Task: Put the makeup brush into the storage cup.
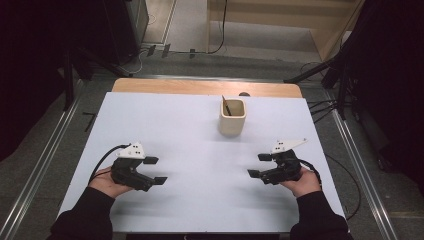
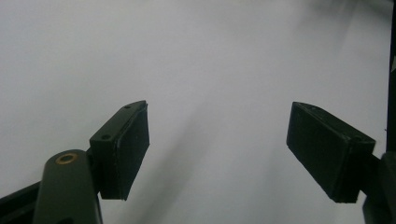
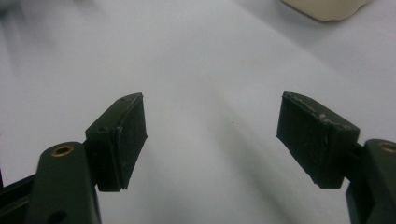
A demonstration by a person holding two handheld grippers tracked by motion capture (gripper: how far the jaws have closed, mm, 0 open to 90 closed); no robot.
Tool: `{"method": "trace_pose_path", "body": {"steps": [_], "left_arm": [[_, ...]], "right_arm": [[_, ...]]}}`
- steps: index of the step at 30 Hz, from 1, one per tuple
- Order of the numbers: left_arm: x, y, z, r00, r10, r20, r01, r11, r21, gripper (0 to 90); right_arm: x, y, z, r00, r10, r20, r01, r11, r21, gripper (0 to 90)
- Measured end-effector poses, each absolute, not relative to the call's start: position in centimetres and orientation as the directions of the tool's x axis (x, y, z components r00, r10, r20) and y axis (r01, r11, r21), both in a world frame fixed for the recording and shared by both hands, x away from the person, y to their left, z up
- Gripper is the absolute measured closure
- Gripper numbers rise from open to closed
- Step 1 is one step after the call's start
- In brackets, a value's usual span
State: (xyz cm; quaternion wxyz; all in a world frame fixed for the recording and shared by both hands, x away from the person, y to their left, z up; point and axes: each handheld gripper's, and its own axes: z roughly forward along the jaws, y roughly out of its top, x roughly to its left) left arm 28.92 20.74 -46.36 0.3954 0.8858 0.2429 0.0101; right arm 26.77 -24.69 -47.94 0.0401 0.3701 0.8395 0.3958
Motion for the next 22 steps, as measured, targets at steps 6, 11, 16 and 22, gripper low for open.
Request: {"method": "trace_pose_path", "body": {"steps": [6, 11, 16, 22], "left_arm": [[28.92, 20.71, -46.36, 0.884, 0.436, -0.171, 0.419, -0.573, 0.705, 22.0], [28.94, 20.74, -46.36, 0.882, 0.439, -0.171, 0.421, -0.57, 0.706, 22.0], [28.95, 20.77, -46.32, 0.881, 0.441, -0.17, 0.422, -0.57, 0.705, 22.0], [29.02, 20.81, -46.27, 0.881, 0.443, -0.167, 0.421, -0.57, 0.706, 22.0]], "right_arm": [[26.84, -24.65, -48.0, -0.729, 0.646, 0.228, 0.586, 0.415, 0.697, 25.3], [26.85, -24.65, -48.01, -0.731, 0.644, 0.226, 0.585, 0.419, 0.695, 25.3], [26.85, -24.69, -47.98, -0.727, 0.648, 0.227, 0.588, 0.417, 0.693, 25.3], [27.0, -24.82, -48.12, -0.721, 0.652, 0.236, 0.6, 0.417, 0.683, 23.7]]}}
